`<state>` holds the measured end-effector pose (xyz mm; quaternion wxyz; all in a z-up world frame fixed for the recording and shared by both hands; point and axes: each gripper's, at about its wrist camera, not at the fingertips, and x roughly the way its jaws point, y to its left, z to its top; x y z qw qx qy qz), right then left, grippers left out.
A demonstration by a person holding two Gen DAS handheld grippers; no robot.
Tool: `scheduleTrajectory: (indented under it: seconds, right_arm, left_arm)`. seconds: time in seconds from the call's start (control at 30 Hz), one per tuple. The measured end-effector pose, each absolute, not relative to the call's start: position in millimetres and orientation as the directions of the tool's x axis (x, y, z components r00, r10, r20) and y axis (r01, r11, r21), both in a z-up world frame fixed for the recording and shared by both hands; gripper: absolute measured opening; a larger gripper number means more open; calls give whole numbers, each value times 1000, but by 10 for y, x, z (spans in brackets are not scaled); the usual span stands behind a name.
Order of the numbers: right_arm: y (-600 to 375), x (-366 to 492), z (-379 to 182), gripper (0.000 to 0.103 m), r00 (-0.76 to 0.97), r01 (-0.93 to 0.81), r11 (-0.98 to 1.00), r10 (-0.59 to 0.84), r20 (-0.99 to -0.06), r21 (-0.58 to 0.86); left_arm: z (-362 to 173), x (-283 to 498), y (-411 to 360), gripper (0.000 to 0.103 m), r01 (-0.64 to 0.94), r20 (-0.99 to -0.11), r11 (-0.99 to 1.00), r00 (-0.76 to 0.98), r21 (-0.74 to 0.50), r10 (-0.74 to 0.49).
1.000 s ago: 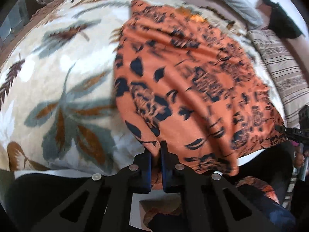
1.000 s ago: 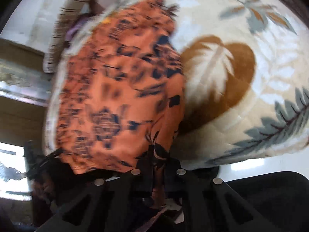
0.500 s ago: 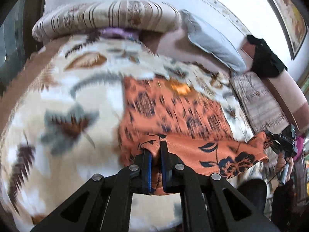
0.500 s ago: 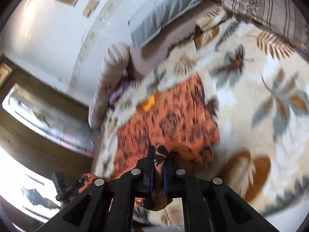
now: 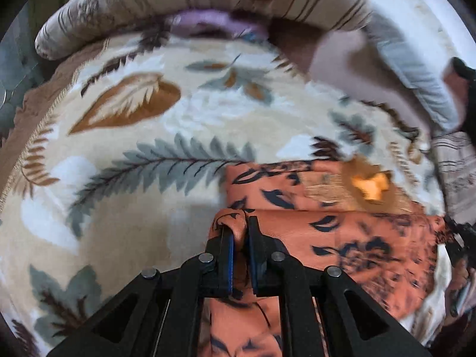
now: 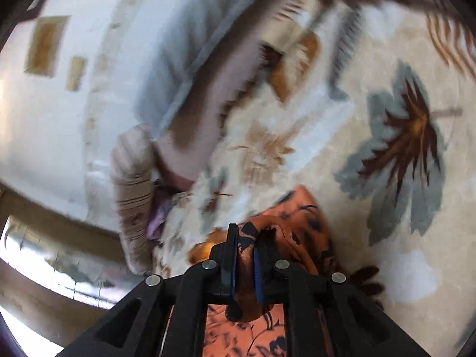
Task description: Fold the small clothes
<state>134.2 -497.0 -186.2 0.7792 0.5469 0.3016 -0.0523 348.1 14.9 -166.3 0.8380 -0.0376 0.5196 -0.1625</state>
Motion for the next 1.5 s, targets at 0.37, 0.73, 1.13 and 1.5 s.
scheduleTrajectory:
  seconds: [0.37,0.73,1.13,1.5]
  right_arm:
    - [-5214,839,-1652,92,892,407,396,24,-452,823]
    - [-3014,1426,-1467,38,618,92,897,289,-731,432]
    - [-2503,2538,-1808,38,545,126,960,144,-826,251]
    - [-3096,2801,-1407,38,697,294,905,17,-716,308]
  left_arm:
    - [-1420,3074,763,59,75,-664,873,618,-483,-420]
    - [-1352,2161,138,65,331,-688,875,542,-353,-482]
    - [-1709,2370,-177,65,371,-774,890,469,-266,-426]
    - [-1638,2704,136,65,256,-755,923,533,-286,-382]
